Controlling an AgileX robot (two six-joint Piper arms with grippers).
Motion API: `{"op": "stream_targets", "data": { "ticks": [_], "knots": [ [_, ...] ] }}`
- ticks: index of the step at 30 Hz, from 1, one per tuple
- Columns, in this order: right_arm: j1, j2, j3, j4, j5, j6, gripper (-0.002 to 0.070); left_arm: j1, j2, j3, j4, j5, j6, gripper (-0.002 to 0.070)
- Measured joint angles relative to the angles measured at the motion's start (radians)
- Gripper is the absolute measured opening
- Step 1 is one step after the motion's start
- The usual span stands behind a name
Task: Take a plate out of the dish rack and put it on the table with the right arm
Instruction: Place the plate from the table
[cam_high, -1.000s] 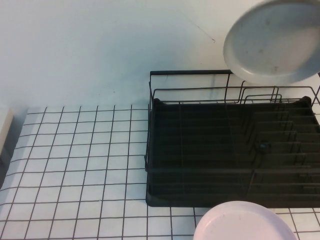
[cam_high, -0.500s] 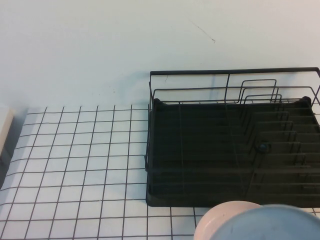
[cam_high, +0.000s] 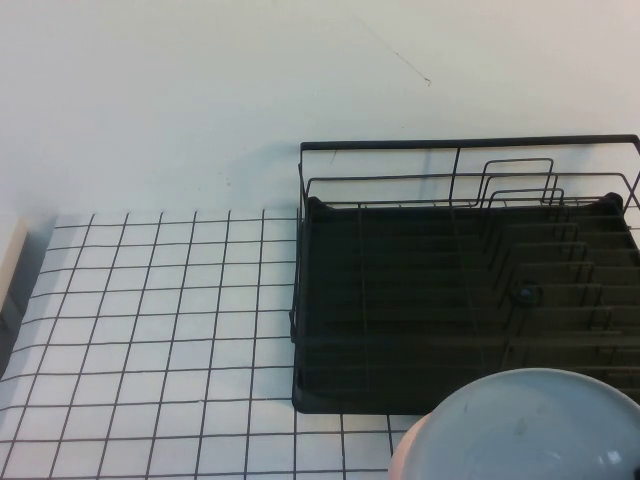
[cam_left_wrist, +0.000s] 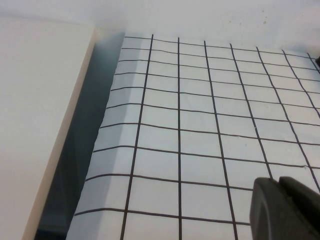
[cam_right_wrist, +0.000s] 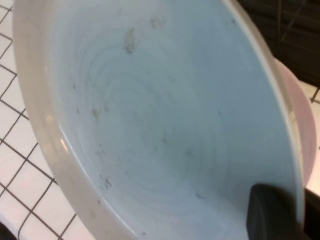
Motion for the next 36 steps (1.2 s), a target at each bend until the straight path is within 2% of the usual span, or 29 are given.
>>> {"op": "stream_targets", "data": {
  "ticks": [11,20,21,24,29,32,36],
  "knots": [
    [0.000,0.250,0.000,0.039,-0.077,-0.128,0.0050,0.000,0.000,0.000,0.000,0.000,0.000,-0.0003],
    [0.000,0.366,0.000,0.207,-0.103,-0.319,0.0054,0.000,0.000,0.000,0.000,0.000,0.000,-0.0003],
    [0.000,0.430,0.000,0.230,-0.074,-0.407,0.0169,0.000,0.000,0.000,0.000,0.000,0.000,-0.0003],
    [0.000,0.432,0.000,0.230,-0.071,-0.415,0.0186,0.000,0.000,0.000,0.000,0.000,0.000,-0.0003],
    [0.000,0.434,-0.004,0.205,-0.025,-0.493,0.0373,0.000,0.000,0.000,0.000,0.000,0.000,-0.0003],
    [0.000,0.434,-0.034,0.138,0.017,-0.486,0.0410,0.000,0.000,0.000,0.000,0.000,0.000,-0.0003],
    [0.000,0.434,-0.127,0.020,0.106,-0.375,0.0419,0.000,0.000,0.000,0.000,0.000,0.000,-0.0003]
  ]
}}
